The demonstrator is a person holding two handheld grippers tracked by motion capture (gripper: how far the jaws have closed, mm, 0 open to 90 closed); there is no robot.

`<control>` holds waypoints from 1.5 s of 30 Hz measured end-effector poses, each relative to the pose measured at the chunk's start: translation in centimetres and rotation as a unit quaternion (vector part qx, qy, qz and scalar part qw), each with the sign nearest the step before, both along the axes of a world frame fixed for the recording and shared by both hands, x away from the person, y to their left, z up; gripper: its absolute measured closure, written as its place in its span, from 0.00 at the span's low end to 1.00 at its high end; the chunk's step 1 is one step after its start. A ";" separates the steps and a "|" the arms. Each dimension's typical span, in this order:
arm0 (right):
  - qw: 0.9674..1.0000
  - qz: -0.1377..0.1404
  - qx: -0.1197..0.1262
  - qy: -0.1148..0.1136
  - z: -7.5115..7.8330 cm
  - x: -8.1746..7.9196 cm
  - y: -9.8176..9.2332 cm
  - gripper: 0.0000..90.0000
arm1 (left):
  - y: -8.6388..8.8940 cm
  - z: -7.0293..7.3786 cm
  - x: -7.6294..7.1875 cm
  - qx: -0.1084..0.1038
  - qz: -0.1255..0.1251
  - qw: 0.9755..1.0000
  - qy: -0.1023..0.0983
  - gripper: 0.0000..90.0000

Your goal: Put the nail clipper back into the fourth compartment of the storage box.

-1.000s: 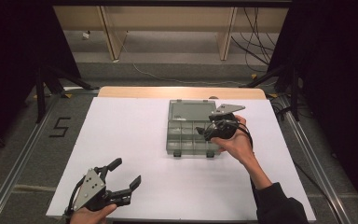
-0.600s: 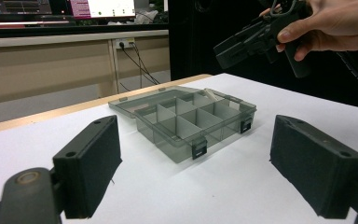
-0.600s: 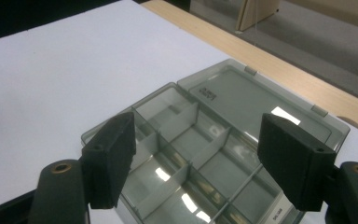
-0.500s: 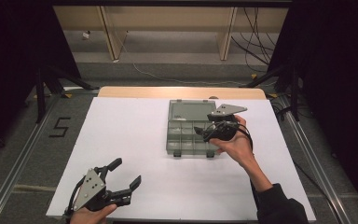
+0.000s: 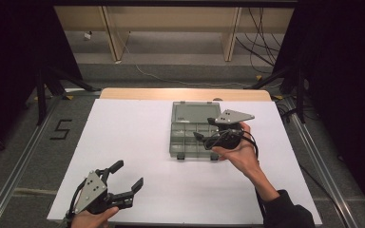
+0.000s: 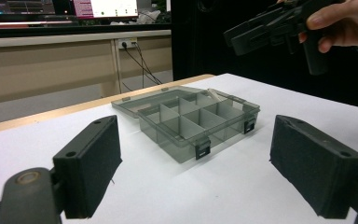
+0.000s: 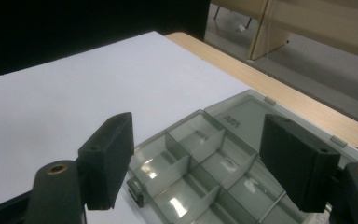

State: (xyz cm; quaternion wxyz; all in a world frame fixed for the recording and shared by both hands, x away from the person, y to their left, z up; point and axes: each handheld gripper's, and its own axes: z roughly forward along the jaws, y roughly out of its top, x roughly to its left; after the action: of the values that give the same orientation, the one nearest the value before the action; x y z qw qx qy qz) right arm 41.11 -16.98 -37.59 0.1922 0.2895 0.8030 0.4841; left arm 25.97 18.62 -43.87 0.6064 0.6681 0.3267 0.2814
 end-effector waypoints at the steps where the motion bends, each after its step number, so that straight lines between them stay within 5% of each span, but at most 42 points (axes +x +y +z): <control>1: 1.000 0.002 0.002 0.000 0.1 -0.2 0.0 0.30 | 0.0 0.0 0.0 0.001 0.001 1.000 0.001 0.18; 12: 0.999 0.013 0.031 -0.027 0.1 -2.1 0.0 0.28 | -0.1 -0.1 0.2 0.001 0.003 1.000 -0.001 0.18; 27: 0.997 0.025 0.064 -0.037 -1.0 -4.0 -1.2 0.24 | -0.2 -0.2 0.4 0.001 0.002 1.000 -0.003 0.18; 31: 0.998 0.025 0.061 -0.023 -1.2 -4.6 -1.3 0.23 | -0.2 -0.2 0.3 0.001 0.001 1.000 -0.004 0.18; 40: 0.996 0.024 0.075 -0.039 -1.4 -5.4 -1.5 0.23 | -0.2 -0.1 0.2 0.005 0.000 1.000 -0.003 0.18; 45: 0.995 0.032 0.089 -0.020 -1.7 -5.8 -1.6 0.23 | -0.2 -0.1 0.2 0.002 0.000 1.000 -0.005 0.18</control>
State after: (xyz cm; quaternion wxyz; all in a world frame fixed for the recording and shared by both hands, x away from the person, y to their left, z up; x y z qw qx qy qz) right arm 35.28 -18.60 -39.29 0.1658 0.2703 0.7616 0.5652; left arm 26.12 18.43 -43.94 0.6065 0.6681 0.3233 0.2850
